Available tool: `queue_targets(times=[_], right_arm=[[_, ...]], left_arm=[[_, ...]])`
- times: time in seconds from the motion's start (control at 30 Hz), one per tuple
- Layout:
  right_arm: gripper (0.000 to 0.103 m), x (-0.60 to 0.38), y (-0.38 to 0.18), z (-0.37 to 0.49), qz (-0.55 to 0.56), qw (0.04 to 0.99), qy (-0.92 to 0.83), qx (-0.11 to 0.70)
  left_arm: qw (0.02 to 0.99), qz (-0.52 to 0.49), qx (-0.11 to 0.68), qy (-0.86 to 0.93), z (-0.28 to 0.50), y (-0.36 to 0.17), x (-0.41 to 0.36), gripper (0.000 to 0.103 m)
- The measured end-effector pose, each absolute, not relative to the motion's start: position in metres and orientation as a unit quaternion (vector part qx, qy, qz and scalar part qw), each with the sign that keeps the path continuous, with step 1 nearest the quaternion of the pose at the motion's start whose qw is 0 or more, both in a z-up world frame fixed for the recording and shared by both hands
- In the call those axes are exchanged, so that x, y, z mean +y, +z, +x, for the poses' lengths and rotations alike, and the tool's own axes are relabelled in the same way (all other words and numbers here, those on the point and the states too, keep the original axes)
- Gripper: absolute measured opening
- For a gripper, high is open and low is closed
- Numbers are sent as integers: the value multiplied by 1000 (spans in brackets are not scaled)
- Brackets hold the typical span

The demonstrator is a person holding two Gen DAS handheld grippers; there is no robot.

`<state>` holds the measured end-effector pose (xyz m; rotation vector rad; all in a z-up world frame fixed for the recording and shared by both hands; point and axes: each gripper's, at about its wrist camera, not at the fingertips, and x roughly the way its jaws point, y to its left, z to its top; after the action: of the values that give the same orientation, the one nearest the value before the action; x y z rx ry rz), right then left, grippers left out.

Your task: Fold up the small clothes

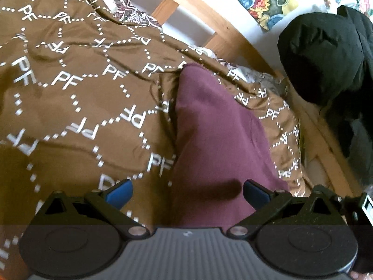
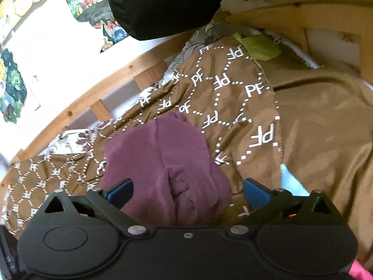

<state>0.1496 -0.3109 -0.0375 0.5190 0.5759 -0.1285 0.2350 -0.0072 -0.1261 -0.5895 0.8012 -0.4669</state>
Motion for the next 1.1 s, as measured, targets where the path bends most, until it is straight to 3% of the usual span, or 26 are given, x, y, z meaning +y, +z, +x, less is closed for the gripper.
queue_targets(times=[0.27, 0.47, 0.73, 0.9, 1.1], right_arm=[[102, -326, -42, 177, 246, 934, -30, 257], [102, -332, -43, 221, 149, 962, -25, 228], [102, -352, -57, 280, 178, 956, 56, 227], [87, -362, -72, 305, 196, 941, 84, 264], [79, -358, -84, 315, 204, 935, 86, 277]], left_arm=[[836, -299, 401, -225, 257, -149, -15, 103], [860, -261, 382, -216, 247, -150, -26, 103], [868, -256, 370, -210, 242, -150, -27, 103], [871, -256, 366, -206, 241, -151, -30, 103], [870, -257, 366, -205, 241, -151, -30, 103]])
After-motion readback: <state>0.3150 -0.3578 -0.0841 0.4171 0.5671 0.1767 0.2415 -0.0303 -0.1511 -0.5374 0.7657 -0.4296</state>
